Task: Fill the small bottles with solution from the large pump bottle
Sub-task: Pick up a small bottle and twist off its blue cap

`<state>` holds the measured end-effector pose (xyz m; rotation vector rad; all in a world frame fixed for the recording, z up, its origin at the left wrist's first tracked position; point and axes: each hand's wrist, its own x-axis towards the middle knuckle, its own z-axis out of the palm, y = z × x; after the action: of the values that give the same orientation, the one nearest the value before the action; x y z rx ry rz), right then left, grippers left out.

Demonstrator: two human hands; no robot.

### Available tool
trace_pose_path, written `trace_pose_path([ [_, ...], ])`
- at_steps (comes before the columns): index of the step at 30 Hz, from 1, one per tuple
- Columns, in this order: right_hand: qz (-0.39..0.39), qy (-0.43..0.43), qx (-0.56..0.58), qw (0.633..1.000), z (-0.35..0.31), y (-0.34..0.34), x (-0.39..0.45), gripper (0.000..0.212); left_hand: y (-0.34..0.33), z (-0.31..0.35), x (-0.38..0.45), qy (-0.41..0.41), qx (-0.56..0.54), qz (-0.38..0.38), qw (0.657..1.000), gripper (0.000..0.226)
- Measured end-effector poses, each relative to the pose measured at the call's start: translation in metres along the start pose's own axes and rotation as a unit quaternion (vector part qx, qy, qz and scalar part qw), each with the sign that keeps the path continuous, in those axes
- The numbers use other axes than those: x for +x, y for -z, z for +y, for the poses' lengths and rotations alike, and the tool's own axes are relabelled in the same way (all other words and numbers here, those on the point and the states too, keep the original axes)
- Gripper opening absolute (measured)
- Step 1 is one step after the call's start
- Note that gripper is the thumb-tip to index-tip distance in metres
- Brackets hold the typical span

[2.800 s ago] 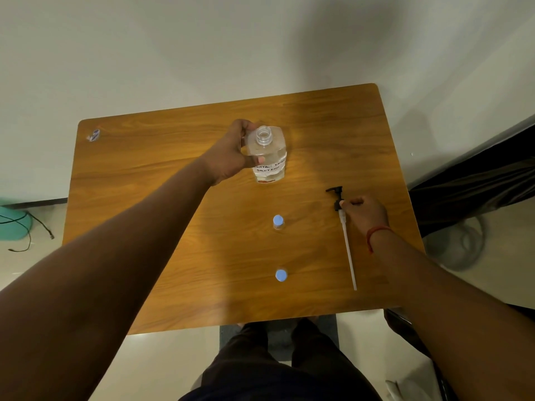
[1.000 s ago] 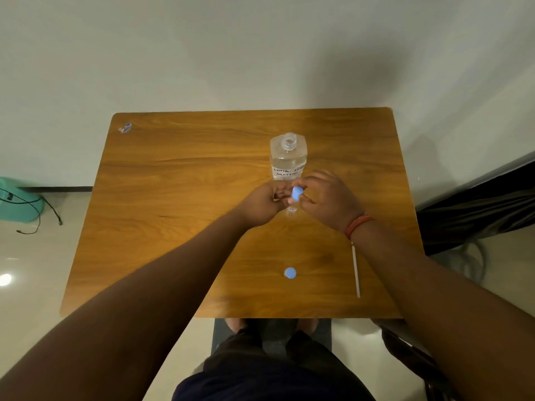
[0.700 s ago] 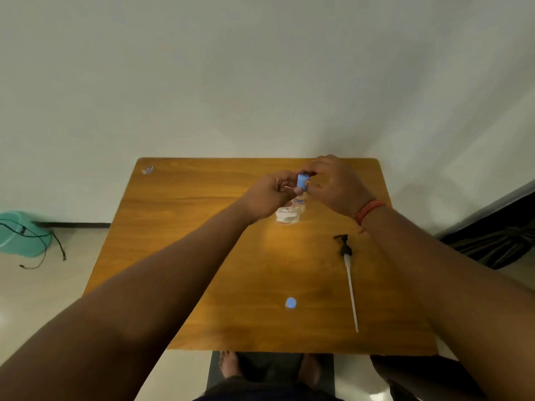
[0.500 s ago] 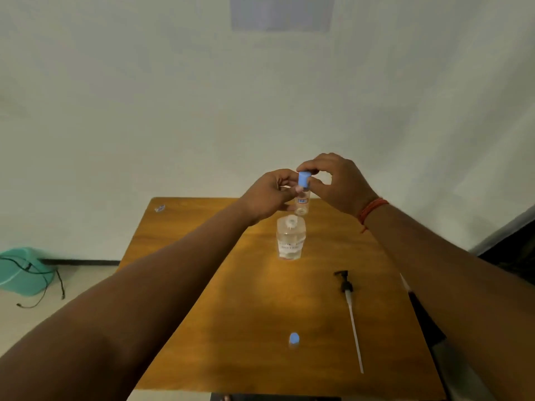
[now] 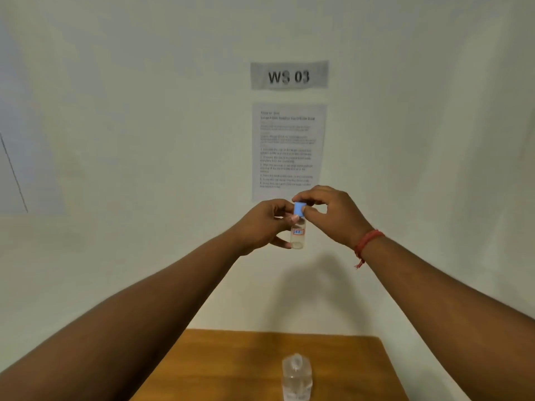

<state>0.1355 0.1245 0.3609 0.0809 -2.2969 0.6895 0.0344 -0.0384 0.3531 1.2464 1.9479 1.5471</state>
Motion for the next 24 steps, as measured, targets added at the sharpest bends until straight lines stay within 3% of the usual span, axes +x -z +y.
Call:
trace_pose_path([
  [11,0.036,0.063,-0.014,0.997,-0.066,0.060,0.077,0.016,0.047,0.097,0.015,-0.070,0.006,0.027,0.997,0.021],
  [24,0.042,0.058,0.002,0.997,-0.078,0.081,0.108,0.012,0.057,0.121,0.031,-0.092,-0.047,-0.005,0.995,0.031],
])
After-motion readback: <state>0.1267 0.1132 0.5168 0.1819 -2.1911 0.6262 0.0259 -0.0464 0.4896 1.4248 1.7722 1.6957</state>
